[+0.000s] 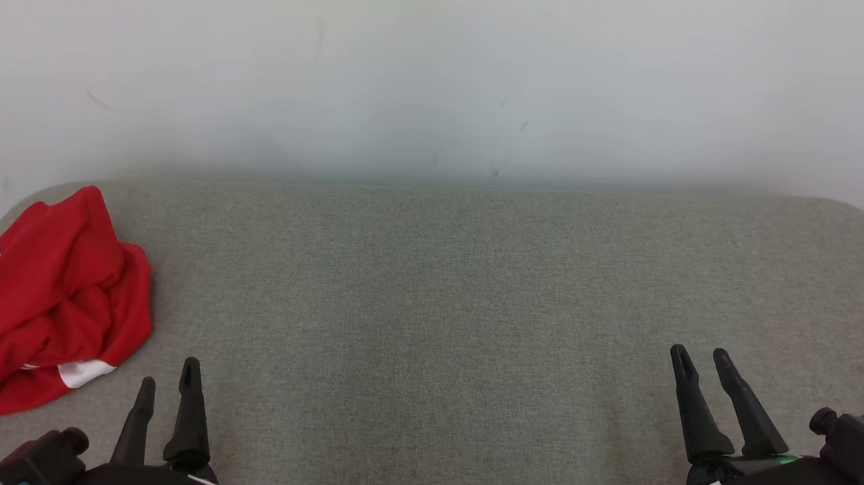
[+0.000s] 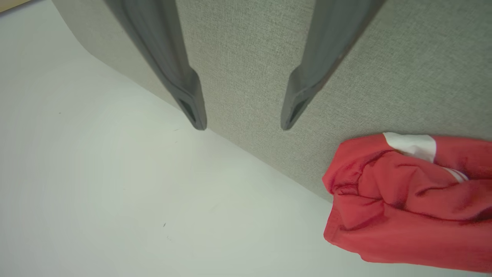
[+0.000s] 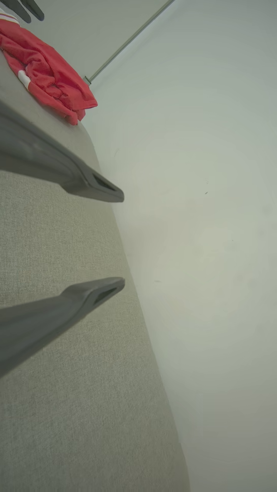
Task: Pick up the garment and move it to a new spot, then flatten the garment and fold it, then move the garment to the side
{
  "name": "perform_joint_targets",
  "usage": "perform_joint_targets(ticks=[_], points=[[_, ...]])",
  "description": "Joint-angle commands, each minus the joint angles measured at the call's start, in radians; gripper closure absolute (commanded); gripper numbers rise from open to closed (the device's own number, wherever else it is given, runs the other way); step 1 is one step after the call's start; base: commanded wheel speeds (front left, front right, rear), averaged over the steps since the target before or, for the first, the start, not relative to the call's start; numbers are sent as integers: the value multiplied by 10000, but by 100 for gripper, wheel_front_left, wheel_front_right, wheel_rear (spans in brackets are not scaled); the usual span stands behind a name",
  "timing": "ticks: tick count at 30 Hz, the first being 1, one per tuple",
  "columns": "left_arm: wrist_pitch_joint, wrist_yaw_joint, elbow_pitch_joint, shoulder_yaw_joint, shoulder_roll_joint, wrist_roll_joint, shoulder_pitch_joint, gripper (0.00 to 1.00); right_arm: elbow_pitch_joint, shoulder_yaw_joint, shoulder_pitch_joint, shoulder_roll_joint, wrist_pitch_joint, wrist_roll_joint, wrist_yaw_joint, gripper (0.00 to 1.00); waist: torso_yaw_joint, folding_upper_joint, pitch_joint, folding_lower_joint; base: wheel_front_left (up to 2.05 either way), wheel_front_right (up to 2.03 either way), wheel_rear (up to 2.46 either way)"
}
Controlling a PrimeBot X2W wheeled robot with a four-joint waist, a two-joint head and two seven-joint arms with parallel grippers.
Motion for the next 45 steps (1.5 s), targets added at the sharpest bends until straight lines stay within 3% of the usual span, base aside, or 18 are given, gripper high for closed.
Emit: perform_joint_targets(ticks=[1, 29, 41, 45], points=[[-78, 50, -90, -9, 118, 321, -227, 0, -121, -132, -200, 0, 38, -343, 0, 0, -5, 0, -3, 0, 0, 0, 0], [845, 639, -914, -327, 838, 3035, -261, 0, 47, -1467, -462, 548, 1030, -3387, 0, 0, -142, 0, 1, 0, 0, 0, 0], [671, 989, -1300, 38, 1244, 3730, 25, 0, 152, -1780, -572, 721, 1108, -4324, 0, 0, -123, 0, 40, 0, 0, 0, 0], [529, 906, -1475, -44, 1385, 4003, 91, 0, 154, -1881, -592, 781, 1115, -4641, 0, 0, -84, 0, 33, 0, 0, 0, 0]])
